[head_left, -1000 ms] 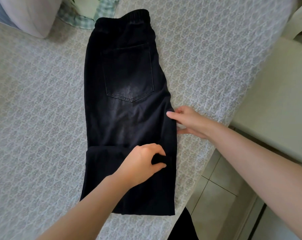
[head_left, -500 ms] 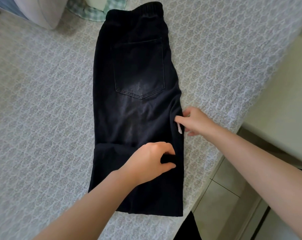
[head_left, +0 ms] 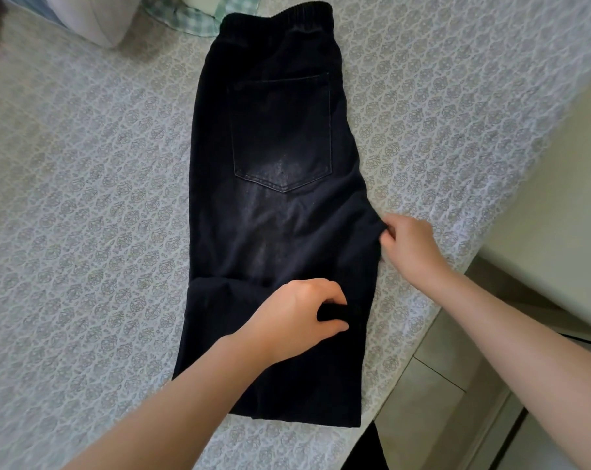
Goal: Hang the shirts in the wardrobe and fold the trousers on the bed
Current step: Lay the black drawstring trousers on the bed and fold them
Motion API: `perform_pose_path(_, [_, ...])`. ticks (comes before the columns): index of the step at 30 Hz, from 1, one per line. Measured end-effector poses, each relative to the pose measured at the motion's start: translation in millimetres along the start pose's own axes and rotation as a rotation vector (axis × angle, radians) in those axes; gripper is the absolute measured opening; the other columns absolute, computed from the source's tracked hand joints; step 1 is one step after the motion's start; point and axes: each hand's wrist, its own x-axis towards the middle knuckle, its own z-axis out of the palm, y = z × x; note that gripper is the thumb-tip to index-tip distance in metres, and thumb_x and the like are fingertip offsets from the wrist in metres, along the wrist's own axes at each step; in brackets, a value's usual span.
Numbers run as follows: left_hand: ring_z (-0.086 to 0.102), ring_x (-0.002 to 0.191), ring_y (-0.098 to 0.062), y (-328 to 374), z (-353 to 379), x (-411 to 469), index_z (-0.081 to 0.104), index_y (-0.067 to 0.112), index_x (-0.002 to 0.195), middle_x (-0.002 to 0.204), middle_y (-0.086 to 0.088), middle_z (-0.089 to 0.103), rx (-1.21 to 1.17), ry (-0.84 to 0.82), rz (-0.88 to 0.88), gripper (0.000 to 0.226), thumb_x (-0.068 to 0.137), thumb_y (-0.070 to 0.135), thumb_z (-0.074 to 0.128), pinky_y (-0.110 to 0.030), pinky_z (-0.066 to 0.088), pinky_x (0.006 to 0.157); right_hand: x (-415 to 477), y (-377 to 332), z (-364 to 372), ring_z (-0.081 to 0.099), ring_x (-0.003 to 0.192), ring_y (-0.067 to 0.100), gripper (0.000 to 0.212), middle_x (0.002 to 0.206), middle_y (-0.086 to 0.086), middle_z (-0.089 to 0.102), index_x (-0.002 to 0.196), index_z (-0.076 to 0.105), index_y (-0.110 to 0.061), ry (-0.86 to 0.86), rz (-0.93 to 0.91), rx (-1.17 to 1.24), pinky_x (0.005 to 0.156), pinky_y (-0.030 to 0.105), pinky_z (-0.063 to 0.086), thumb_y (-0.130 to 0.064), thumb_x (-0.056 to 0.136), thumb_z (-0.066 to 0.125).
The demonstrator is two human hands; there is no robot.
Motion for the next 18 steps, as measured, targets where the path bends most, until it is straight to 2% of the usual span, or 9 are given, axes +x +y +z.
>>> perform_pose_path(2, [0.057,0.098,0.001,1.1,-2.1,-3.8,0.066,0.028,0.109,0.103,0.019,0.063,0.007,0.005,0.024,0.024,0.087,0.035,0.073,-0.021,0.049,0.087,-5.1,-3.5,-2.2,0.055,0.061,0.019,0.013,0.068,0.006,0.059,0.089,0.06,-0.006,0.033,-0.024,0.007,0.06,0.039,0.05,-0.012,0.096,0.05])
perform_pose_path(4, [0.057,0.099,0.001,1.6,-5.7,-7.9,0.066,0.028,0.109,0.103,0.019,0.063,0.006,0.014,0.045,0.024,0.087,0.035,0.073,-0.017,0.047,0.087,-8.7,-12.5,-2.5,0.056,0.061,0.018,0.007,0.069,0.002,0.059,0.094,0.055,-0.009,0.069,-0.138,-0.019,0.054,0.035,0.048,-0.015,0.096,0.052])
perform_pose_path(6, [0.057,0.097,0.001,1.1,-9.8,-12.6,0.067,0.027,0.107,0.099,0.019,0.063,-0.021,0.035,0.045,0.023,0.086,0.033,0.074,-0.014,0.047,0.085,-11.7,-25.5,-3.4,0.05,0.055,0.017,0.009,0.064,-0.002,0.051,0.091,0.05,-0.011,0.075,-0.281,-0.133,0.046,0.031,0.038,-0.018,0.096,0.052])
perform_pose_path(8, [0.059,0.092,0.002,1.0,-14.5,-16.4,0.068,0.028,0.103,0.095,0.019,0.063,-0.062,0.064,0.025,0.019,0.085,0.031,0.075,-0.013,0.047,0.082,-9.2,-40.2,-3.1,0.044,0.051,0.018,0.013,0.062,-0.005,0.045,0.087,0.047,-0.013,0.088,-0.412,-0.292,0.045,0.029,0.032,-0.022,0.094,0.053])
perform_pose_path(11, [0.061,0.089,0.001,1.4,-19.5,-15.7,0.069,0.028,0.1,0.093,0.017,0.065,-0.079,0.112,0.014,0.017,0.085,0.031,0.076,-0.018,0.05,0.081,6.1,-65.9,7.5,0.052,0.064,0.02,0.016,0.072,-0.004,0.05,0.086,0.045,-0.016,-0.007,-0.514,-0.424,0.052,0.033,0.04,-0.026,0.097,0.051])
perform_pose_path(13, [0.062,0.09,0.003,0.4,-20.9,-10.4,0.07,0.028,0.101,0.094,0.018,0.067,-0.087,0.141,0.009,0.017,0.085,0.033,0.075,-0.017,0.05,0.082,19.9,-78.0,17.2,0.059,0.08,0.022,0.016,0.085,0.0,0.061,0.091,0.056,-0.014,-0.154,-0.466,-0.41,0.068,0.039,0.049,-0.027,0.099,0.05])
perform_pose_path(15, [0.063,0.09,0.005,-2.9,-20.3,0.7,0.071,0.026,0.103,0.095,0.018,0.069,-0.11,0.17,-0.013,0.019,0.085,0.033,0.074,-0.013,0.05,0.082,33.0,-83.9,18.5,0.065,0.084,0.021,0.02,0.089,0.003,0.069,0.095,0.067,-0.011,-0.261,-0.325,-0.26,0.077,0.037,0.053,-0.025,0.097,0.053])
perform_pose_path(18, [0.061,0.088,0.009,-10.9,-14.0,25.6,0.073,0.022,0.101,0.091,0.018,0.069,-0.124,0.232,-0.043,0.018,0.084,0.03,0.076,-0.006,0.046,0.081,47.5,-83.5,12.3,0.071,0.072,0.018,0.022,0.079,0.005,0.072,0.09,0.07,-0.008,-0.37,-0.071,0.126,0.062,0.022,0.058,-0.018,0.096,0.052])
